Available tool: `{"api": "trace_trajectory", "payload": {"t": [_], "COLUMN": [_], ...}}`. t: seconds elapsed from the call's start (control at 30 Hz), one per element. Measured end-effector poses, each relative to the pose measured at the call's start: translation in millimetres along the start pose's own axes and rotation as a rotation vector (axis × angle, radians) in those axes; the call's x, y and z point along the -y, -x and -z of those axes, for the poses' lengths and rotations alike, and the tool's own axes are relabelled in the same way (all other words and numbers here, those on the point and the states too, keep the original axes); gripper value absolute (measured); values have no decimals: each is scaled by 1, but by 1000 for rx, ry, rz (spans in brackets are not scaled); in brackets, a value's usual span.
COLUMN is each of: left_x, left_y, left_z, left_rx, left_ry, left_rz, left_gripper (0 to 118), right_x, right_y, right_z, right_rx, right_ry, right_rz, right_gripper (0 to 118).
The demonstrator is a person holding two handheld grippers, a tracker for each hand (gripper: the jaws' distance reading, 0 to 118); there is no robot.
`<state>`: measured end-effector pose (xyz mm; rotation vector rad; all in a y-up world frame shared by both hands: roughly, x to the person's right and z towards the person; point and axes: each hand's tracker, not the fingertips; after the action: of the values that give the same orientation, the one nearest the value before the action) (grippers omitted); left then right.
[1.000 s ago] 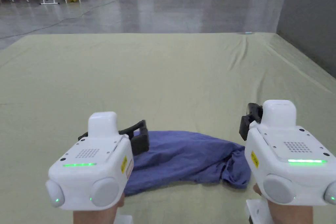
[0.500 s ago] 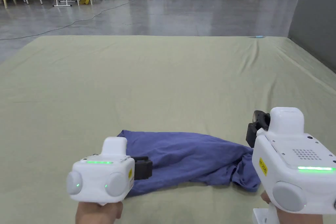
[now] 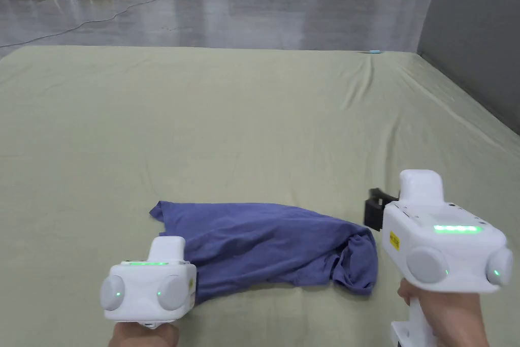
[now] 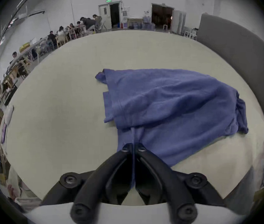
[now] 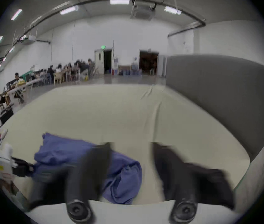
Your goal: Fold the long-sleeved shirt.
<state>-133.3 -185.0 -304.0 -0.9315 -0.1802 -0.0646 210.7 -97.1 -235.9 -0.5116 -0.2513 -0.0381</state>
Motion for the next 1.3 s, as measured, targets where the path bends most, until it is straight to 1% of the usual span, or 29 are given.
{"api": "trace_trajectory", "payload": {"t": [0.03,0.1,0.2,0.23,0.27,0.3,0.37,0.43,0.47,0.5,0.53,0.57,0.6,0.63,0.67,0.77,0.83,0.97,1.07,1.13,1.2,1.23,1.3], "left_x": [0,-4,-6,-7,-9,-8,-9,-9,-10,-11,-13,-16,-20,-27,-35,-68,-98,-172,-236,-277,-319,-339,-378], "left_y": [5,12,19,20,21,23,23,25,25,25,25,27,28,30,31,37,42,50,54,60,66,68,73], "left_z": [-4,-10,-19,-21,-22,-23,-24,-24,-25,-25,-26,-26,-28,-31,-34,-57,-76,-118,-150,-171,-188,-195,-210], "left_rx": [14,46,59,60,69,76,82,85,87,87,86,84,84,90,92,94,92,66,0,3,-16,-60,-62], "left_ry": [-13,-28,-51,-54,-56,-58,-61,-65,-64,-64,-64,-71,-81,-95,-113,-224,-288,-453,-573,-623,-669,-695,-715], "left_rz": [-15,-53,-66,-67,-72,-74,-79,-83,-87,-89,-92,-97,-103,-112,-123,-125,-121,-87,-39,-60,-85,-81,-94], "left_gripper": [0,0,0,0,0,0,0,0,0,0,0,0,0,0,0,0,0,0,0,0,0,0,0], "right_x": [-1,1,5,7,8,10,15,22,22,17,14,11,9,8,5,-23,-50,-120,-181,-226,-272,-295,-339], "right_y": [-3,-9,-14,-16,-17,-17,-17,-9,-8,-7,-2,4,6,7,6,-2,-3,10,30,43,55,59,64], "right_z": [20,57,109,124,137,148,168,174,174,168,161,156,154,151,146,125,105,74,68,66,62,62,63], "right_rx": [-19,-33,-15,-10,-13,-10,-14,-57,-90,-122,-180,-111,-91,-121,-133,-175,-211,-259,-259,-255,-242,-238,-229], "right_ry": [84,200,335,386,433,459,498,564,585,557,541,534,532,521,501,376,280,116,13,-39,-98,-126,-171], "right_rz": [-13,-18,13,18,24,24,16,22,39,71,106,58,5,-2,6,78,86,33,-41,-70,-85,-87,-71], "right_gripper": [98,98,97,94,87,74,63,52,52,19,11,11,11,11,11,11,11,10,10,10,10,10,10]}}
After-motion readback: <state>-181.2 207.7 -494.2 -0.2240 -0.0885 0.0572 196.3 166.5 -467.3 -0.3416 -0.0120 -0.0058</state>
